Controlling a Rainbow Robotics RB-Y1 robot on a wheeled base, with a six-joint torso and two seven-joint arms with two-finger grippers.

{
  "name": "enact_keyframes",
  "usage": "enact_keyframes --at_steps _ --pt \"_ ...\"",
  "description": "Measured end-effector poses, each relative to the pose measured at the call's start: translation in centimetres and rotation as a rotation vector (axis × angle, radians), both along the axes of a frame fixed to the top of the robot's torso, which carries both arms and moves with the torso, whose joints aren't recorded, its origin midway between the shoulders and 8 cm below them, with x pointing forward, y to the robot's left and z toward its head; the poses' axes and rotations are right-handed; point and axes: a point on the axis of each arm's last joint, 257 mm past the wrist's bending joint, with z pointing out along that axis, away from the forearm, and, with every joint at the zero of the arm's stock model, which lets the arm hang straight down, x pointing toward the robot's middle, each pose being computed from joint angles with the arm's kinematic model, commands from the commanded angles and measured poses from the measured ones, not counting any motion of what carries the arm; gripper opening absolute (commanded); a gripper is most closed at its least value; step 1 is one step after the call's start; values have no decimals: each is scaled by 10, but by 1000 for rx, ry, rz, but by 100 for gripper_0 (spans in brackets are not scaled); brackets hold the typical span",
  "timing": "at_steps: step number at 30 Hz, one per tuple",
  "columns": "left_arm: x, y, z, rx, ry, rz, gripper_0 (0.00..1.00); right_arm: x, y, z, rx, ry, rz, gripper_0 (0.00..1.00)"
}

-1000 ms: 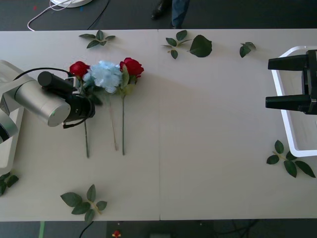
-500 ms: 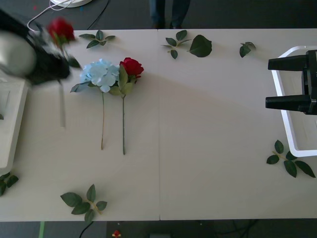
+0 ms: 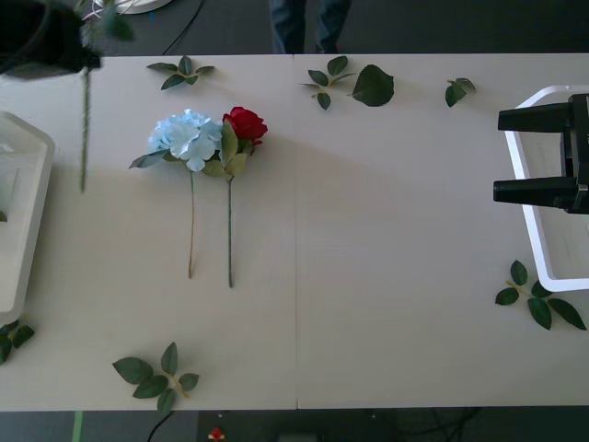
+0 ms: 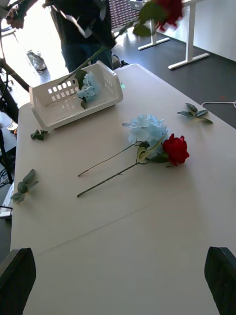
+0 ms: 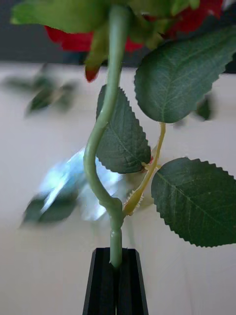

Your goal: Place the red flowers into the right box and the blue flowers into the left box. If a person shows an open palm, hand one flower to the person first, then continue sorting.

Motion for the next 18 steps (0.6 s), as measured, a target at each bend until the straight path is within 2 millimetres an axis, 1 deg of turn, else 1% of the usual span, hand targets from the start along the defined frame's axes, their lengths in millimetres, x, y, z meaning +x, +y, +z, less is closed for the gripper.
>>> enact_keyframes --at_steps 3,5,8,11,14,18 --pt "2 -48 28 -77 -137 -142 0 0 0 0 0 0 0 100" --pt "0 -85 52 -213 -207 -209 0 0 0 0 0 0 0 100" --pt "-8 -134 77 -402 -258 -294 0 0 0 0 0 1 0 100" --pt "-15 -177 92 -539 -297 -351 0 0 0 0 0 1 0 100" --pt "-22 -222 101 -634 -365 -405 0 0 0 0 0 1 0 100" --pt "-38 -267 94 -663 -437 -478 0 0 0 0 0 1 0 100"
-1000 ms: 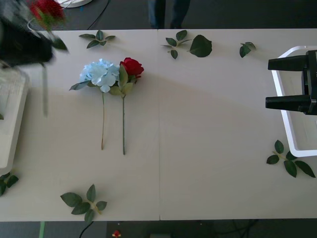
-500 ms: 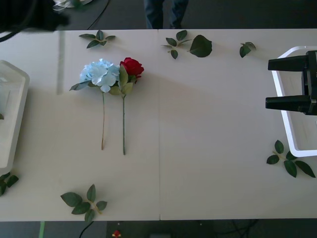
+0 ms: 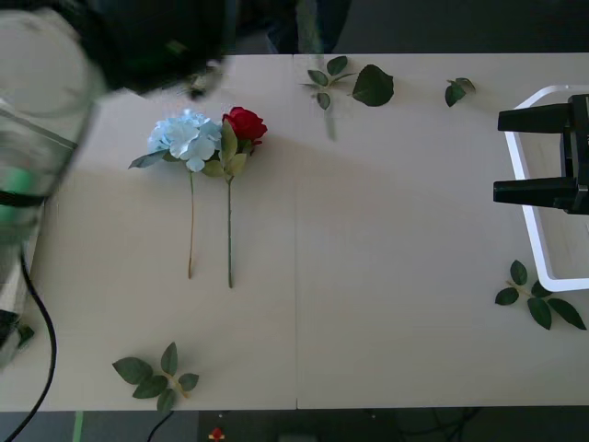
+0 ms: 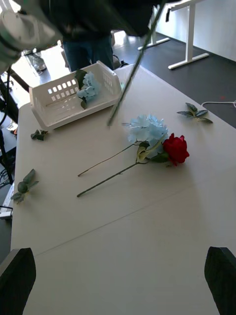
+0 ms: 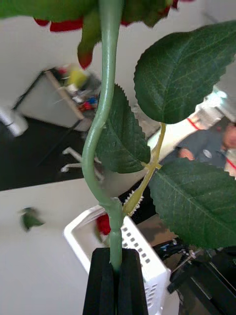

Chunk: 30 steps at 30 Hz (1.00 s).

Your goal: Place the red flowers into the right box and the blue flowers into the left box. If a person shows an open palm, hand one flower to the person first, then continue sorting.

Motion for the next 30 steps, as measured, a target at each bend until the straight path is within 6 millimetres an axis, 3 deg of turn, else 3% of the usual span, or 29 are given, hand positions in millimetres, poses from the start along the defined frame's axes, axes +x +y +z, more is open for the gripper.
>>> enact_keyframes --at_steps 7,11,15,18,30 --pt "-19 -39 -7 -78 2 -47 0 0 0 0 0 0 0 100" --pt "-27 -48 2 -139 -5 -53 0 0 0 -2 1 4 0 100" --pt "-34 -55 7 -170 -7 -65 0 -7 -2 -23 7 61 -7 100" --pt "-37 -57 8 -175 -1 -73 0 -9 -3 -27 8 72 -11 100" --pt "-38 -58 9 -177 -4 -76 0 -17 18 3 250 182 12 100"
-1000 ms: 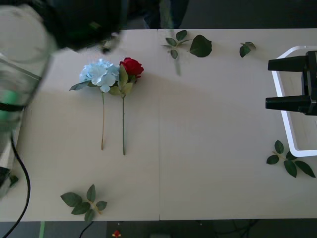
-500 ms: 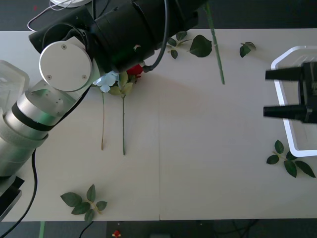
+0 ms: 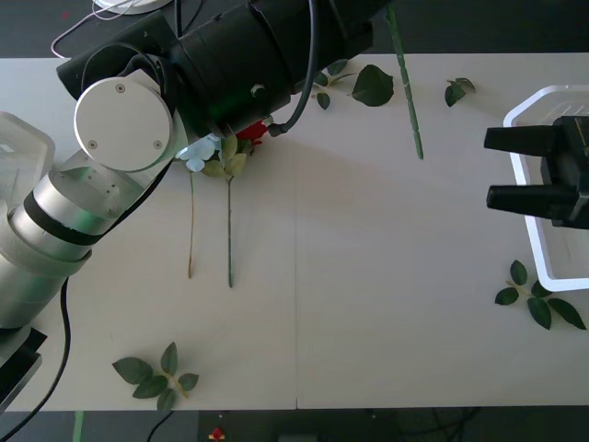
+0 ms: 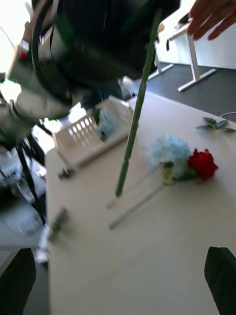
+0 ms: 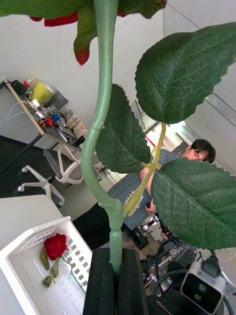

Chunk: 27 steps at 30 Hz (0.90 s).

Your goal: Place the red flowers into the right box and the blue flowers into the left box. If a person shows an open palm, hand one flower to the person first, then continue sorting.

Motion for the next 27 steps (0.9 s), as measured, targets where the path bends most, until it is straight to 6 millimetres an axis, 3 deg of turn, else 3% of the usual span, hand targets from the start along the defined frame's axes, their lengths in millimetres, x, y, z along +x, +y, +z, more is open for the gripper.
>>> enact_keyframes --at_steps 4,15,27 --pt "0 0 0 0 0 0 0 3 10 11 88 82 -6 100" --pt "0 0 0 -1 -1 -1 0 31 54 49 191 10 -2 100" --pt "-1 0 1 -1 -1 -1 0 39 102 45 223 33 29 100"
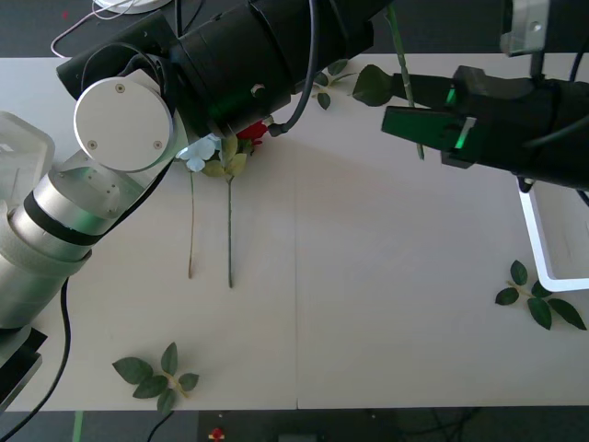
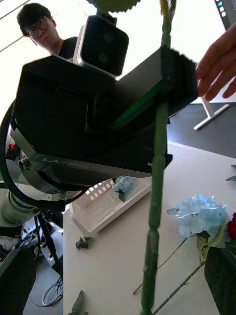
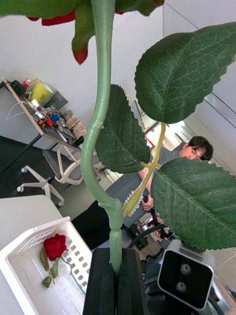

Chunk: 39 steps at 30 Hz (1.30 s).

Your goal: Place the red flowers into the right box and the blue flowers into the left box. If a person shows an open palm, hand one flower to the person first, then continue sorting.

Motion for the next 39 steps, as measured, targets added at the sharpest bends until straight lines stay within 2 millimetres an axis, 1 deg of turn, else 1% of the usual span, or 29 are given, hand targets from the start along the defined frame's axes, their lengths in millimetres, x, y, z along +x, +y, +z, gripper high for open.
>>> enact_keyframes --at_steps 1,2,3,4,8,31,33,34,35,39 --pt "0 0 0 0 0 0 0 0 2 -1 -3 -3 1 92" --pt "0 0 0 0 0 0 0 1 4 -1 -8 -9 1 55" --pt "0 0 0 0 0 0 0 1 5 -2 -11 -16 0 14" --pt "0 0 0 0 0 0 0 2 7 -2 -14 -22 -2 0" --pt "0 0 0 0 0 0 0 2 9 0 -6 -26 1 0" --pt "-4 -1 3 -4 -5 -8 0 6 8 0 2 -20 -11 0" --pt "-4 -1 3 -5 -5 -8 1 6 9 0 5 -20 -10 0" --pt "-4 -1 3 -5 -5 -8 72 6 9 0 6 -19 -10 0" --pt "-4 -1 3 -5 -5 -8 100 6 9 0 8 -19 -10 0" --pt "-4 -1 3 -5 -5 -8 100 6 10 1 14 -18 -8 0"
